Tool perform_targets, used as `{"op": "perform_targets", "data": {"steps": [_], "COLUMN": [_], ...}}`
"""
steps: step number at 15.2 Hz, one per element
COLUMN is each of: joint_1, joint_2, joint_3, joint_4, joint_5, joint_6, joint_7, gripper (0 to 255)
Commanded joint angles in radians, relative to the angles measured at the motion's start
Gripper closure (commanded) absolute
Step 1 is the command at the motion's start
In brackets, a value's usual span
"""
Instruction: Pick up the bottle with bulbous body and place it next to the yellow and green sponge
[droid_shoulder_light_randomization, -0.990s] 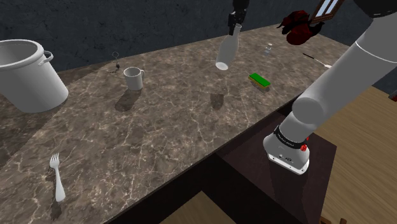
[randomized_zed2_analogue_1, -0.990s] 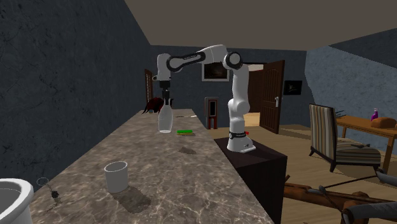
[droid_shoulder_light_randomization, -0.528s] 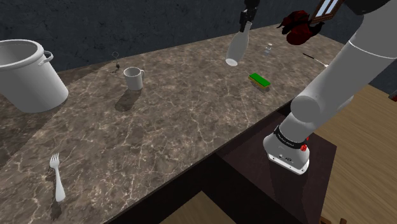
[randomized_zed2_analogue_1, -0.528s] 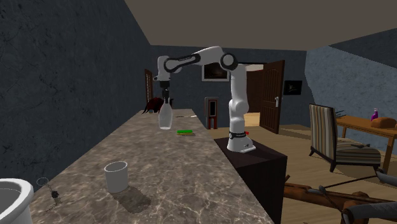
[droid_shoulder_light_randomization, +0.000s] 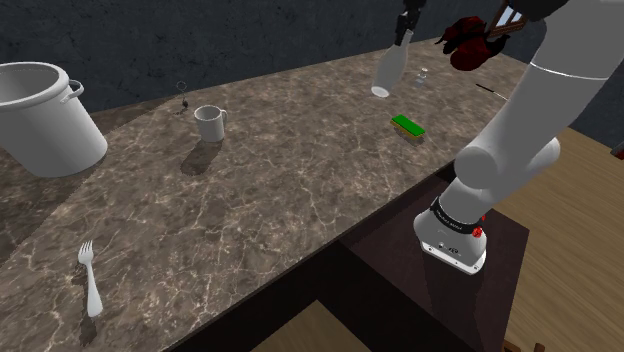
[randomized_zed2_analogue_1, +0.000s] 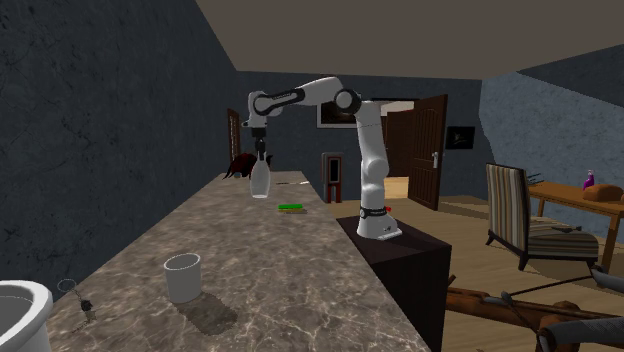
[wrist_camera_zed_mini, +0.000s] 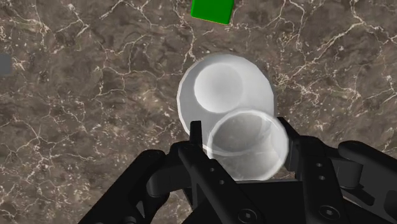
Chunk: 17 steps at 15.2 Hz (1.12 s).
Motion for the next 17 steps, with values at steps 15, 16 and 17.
{"op": "perform_targets", "data": {"steps": [15,16,17], "joint_1": [-0.157,-0.156,-0.155], "joint_2": [0.269,0.269,0.269], "joint_3": [-0.056,-0.056,-0.055], "joint_4": [0.286,0.273,0.26], "joint_5": [0.081,0.081,0.081], "joint_6": [-0.024,-0.011,0.003], "joint_7": [-0.208,-0.208,-0.208], "gripper": [255,255,255]}}
